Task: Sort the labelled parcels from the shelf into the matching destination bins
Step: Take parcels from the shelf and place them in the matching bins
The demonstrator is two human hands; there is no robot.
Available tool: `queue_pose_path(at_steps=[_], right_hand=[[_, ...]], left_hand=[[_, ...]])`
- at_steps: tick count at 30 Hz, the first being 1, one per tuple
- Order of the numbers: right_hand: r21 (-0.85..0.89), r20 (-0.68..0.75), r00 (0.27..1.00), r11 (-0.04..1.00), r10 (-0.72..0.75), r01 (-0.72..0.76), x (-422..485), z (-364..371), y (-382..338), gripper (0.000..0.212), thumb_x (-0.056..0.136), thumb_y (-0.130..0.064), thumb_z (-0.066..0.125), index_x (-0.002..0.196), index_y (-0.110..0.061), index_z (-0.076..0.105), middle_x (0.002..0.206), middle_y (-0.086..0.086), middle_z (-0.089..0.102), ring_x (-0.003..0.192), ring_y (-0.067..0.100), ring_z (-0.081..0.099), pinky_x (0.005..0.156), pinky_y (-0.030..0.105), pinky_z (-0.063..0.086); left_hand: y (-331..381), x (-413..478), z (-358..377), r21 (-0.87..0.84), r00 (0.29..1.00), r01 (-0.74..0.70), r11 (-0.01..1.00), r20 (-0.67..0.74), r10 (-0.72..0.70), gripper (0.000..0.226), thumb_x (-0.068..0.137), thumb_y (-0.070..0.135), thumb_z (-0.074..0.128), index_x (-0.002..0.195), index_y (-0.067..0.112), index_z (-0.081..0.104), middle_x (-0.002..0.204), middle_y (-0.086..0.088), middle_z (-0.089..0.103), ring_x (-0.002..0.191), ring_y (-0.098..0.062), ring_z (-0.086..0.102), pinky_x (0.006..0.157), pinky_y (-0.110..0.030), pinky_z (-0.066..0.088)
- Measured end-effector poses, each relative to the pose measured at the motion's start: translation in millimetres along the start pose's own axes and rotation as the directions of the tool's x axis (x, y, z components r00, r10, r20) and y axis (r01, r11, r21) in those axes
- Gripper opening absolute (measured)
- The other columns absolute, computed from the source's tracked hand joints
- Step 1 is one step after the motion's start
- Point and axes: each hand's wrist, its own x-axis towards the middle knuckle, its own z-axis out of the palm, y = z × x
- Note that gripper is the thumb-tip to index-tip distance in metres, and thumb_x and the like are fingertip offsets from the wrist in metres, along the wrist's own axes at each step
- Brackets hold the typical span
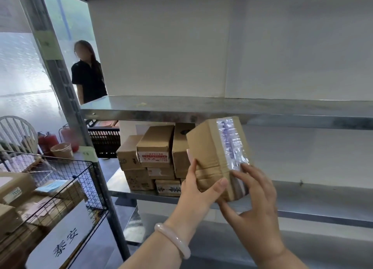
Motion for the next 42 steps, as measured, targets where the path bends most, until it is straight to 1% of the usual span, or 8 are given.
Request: queue_pose_path(at_steps=[7,10,13,18,22,27,34,42], right_hand=[[0.269,0.019,0.983,0.948,-0.185,0.173,6.8,20.1,-31.1,0.060,0.087,-0.037,0.059,0.142,-0.028,0.038,0.152,-0.002,0.036,0.140,0.014,0.035,0.113,0.022,0.030],[0.467,0.169,0.978,0.864,0.121,-0.188,23.2,29.3,-39.1,0.046,0.096,-0.049,0.049,0.141,-0.046,0.039,0.149,-0.020,0.035,0.139,0.004,0.033,0.107,0.029,0.034],[0.505,0.573,0.775,0.631,0.265,-0.589,41.0,42.8,-48.6,0.049,0.079,-0.065,0.053,0.126,-0.070,0.039,0.125,-0.039,0.046,0.108,-0.024,0.045,0.075,0.005,0.045],[0.537,0.723,0.664,0.452,0.188,-0.712,43.0,74.8,-54.3,0.042,0.067,-0.066,0.066,0.107,-0.070,0.053,0.111,-0.029,0.063,0.099,-0.006,0.061,0.079,0.021,0.049],[0.537,0.616,0.777,0.655,0.125,-0.531,41.9,97.9,-52.0,0.051,0.086,-0.037,0.070,0.122,-0.064,0.046,0.121,-0.030,0.058,0.111,-0.007,0.056,0.089,0.025,0.052],[0.497,0.610,0.780,0.835,-0.142,-0.236,41.2,115.2,-61.7,0.065,0.081,-0.054,0.062,0.138,-0.060,0.032,0.137,-0.041,0.034,0.132,-0.007,0.034,0.107,0.038,0.043],[0.580,0.620,0.740,0.788,-0.261,-0.208,42.8,134.8,-73.6,0.072,0.071,-0.076,0.053,0.138,-0.054,0.039,0.151,-0.024,0.028,0.139,-0.010,0.019,0.114,0.028,0.029],[0.605,0.753,0.544,0.716,-0.371,-0.349,32.2,158.1,-105.0,0.083,0.056,-0.073,0.069,0.123,-0.076,0.021,0.129,-0.048,0.016,0.114,-0.033,0.024,0.079,-0.006,0.032]], left_hand=[[5.3,-14.2,-58.2,-0.353,0.992,0.105,0.930,-0.027,-0.122,0.090,0.063,0.046,0.089,0.142,0.036,0.046,0.129,-0.008,0.066,0.113,-0.030,0.066,0.090,-0.051,0.055],[4.2,-23.1,-82.2,-0.541,0.975,0.185,0.820,-0.002,-0.221,0.092,0.064,0.052,0.085,0.141,0.012,0.051,0.133,-0.025,0.059,0.116,-0.040,0.060,0.096,-0.062,0.049],[0.9,-33.5,-101.0,-0.657,0.970,0.222,0.721,0.074,-0.231,0.081,0.079,0.058,0.066,0.141,0.009,0.052,0.137,-0.028,0.054,0.120,-0.040,0.058,0.098,-0.064,0.045],[-0.7,-42.0,-120.8,-0.544,0.904,0.151,0.825,-0.260,-0.338,0.058,0.089,0.056,0.053,0.127,0.015,0.066,0.121,-0.023,0.067,0.105,-0.033,0.068,0.086,-0.053,0.054],[3.3,-46.5,-136.1,-0.289,0.795,0.091,0.953,-0.555,-0.244,0.032,0.090,0.037,0.063,0.120,0.029,0.069,0.104,-0.013,0.074,0.086,-0.024,0.070,0.076,-0.042,0.057],[4.3,-62.4,-144.9,-0.375,0.834,0.100,0.922,-0.473,-0.283,0.058,0.078,0.059,0.063,0.123,0.023,0.065,0.116,-0.014,0.072,0.105,-0.032,0.068,0.099,-0.053,0.051],[2.2,-77.2,-154.8,-0.446,0.805,0.051,0.894,-0.511,-0.301,0.071,0.071,0.050,0.069,0.132,0.016,0.057,0.124,-0.021,0.066,0.118,-0.039,0.061,0.102,-0.054,0.047],[-8.0,-109.0,-179.3,-0.464,0.740,0.027,0.886,-0.586,-0.330,0.066,0.075,0.054,0.068,0.132,0.023,0.058,0.128,-0.018,0.065,0.120,-0.035,0.062,0.104,-0.059,0.044]])
